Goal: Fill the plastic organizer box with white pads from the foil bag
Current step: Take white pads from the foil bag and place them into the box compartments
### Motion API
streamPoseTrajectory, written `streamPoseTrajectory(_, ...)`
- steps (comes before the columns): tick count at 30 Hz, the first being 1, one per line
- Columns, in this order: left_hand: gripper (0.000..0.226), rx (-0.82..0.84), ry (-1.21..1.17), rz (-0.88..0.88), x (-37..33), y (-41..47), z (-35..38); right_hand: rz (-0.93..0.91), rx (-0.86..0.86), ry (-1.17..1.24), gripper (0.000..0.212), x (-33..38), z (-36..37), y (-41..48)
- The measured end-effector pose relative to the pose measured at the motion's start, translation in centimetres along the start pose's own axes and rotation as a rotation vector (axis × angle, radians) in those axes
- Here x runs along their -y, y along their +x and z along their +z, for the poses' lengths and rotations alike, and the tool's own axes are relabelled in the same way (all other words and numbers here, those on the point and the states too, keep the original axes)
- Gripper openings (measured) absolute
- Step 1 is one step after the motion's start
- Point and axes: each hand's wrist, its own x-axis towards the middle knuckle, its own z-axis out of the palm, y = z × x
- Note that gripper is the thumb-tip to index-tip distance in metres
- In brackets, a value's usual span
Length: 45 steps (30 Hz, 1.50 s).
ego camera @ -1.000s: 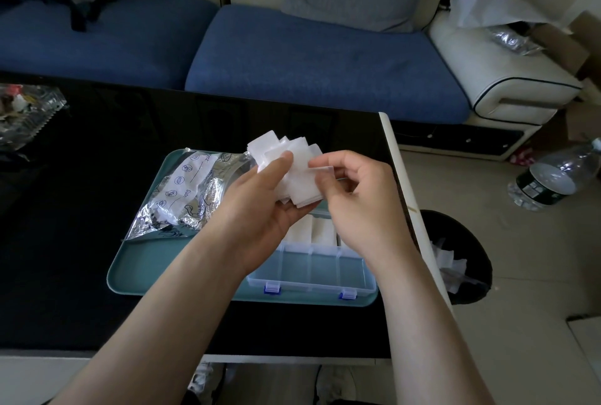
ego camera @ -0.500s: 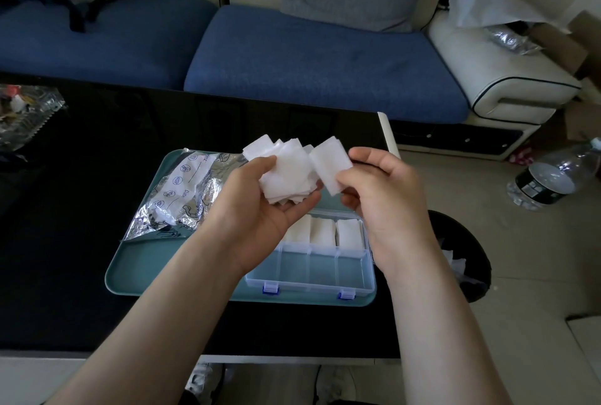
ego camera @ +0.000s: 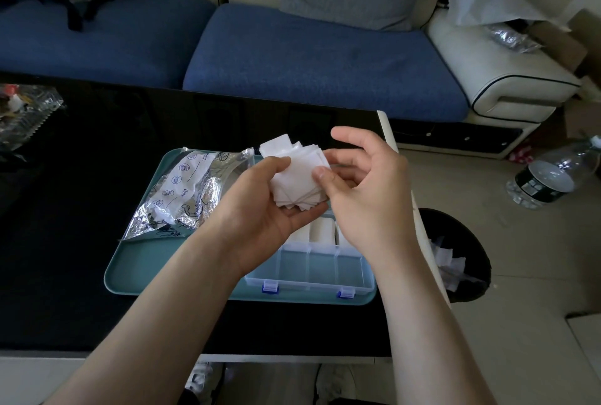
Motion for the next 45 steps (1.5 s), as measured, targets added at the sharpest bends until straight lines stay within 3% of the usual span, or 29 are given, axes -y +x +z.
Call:
streamPoseTrajectory(11, 0.035, -0.003, 0.056, -0.003, 0.0, -0.3, 0.3, -0.083, -0.079, -0.160, 0.036, -0.6, 0.6, -0.1)
streamPoseTrajectory(17, 0.039, -0.039, 0.033, 0.011, 0.0, 0.1, -0.1, 0.011, -0.064, -0.081, 0.039, -0.7, 0.3, 0.1)
streamPoseTrajectory(22, 0.032, -0.111, 0.035, 0.071, 0.0, 0.2, 0.1, 0.086, -0.038, 0.011, 0.019, -1.3, -0.1, 0.3)
streamPoseTrajectory(28, 0.026, -0.145, 0.007, 0.070, -0.1, 0.2, 0.0, 0.333, -0.143, 0.274, 0.021, -0.9, -0.7, 0.7)
streamPoseTrajectory(31, 0.026, -0.148, -0.016, 0.070, -0.1, 0.2, 0.0, 0.387, -0.106, 0.325, 0.021, -0.7, -0.9, 0.8)
streamPoseTrajectory(35, 0.034, -0.112, -0.020, 0.054, -0.2, 0.3, 0.0, 0.321, 0.126, 0.285, 0.019, -0.2, -0.6, 0.1)
streamPoseTrajectory(38, 0.040, -0.068, -0.029, 0.041, -0.3, 0.2, 0.2, 0.244, 0.124, 0.194, 0.025, -0.3, 0.2, -0.3)
streamPoseTrajectory(41, 0.039, -0.024, -0.035, 0.028, -0.4, -0.2, 0.4, 0.106, 0.144, -0.031, 0.045, -0.8, 0.7, -0.3)
streamPoseTrajectory(45, 0.035, -0.074, 0.062, 0.037, -0.5, -0.5, 0.3, -0.095, 0.241, -0.272, 0.055, -0.8, 1.3, -0.6)
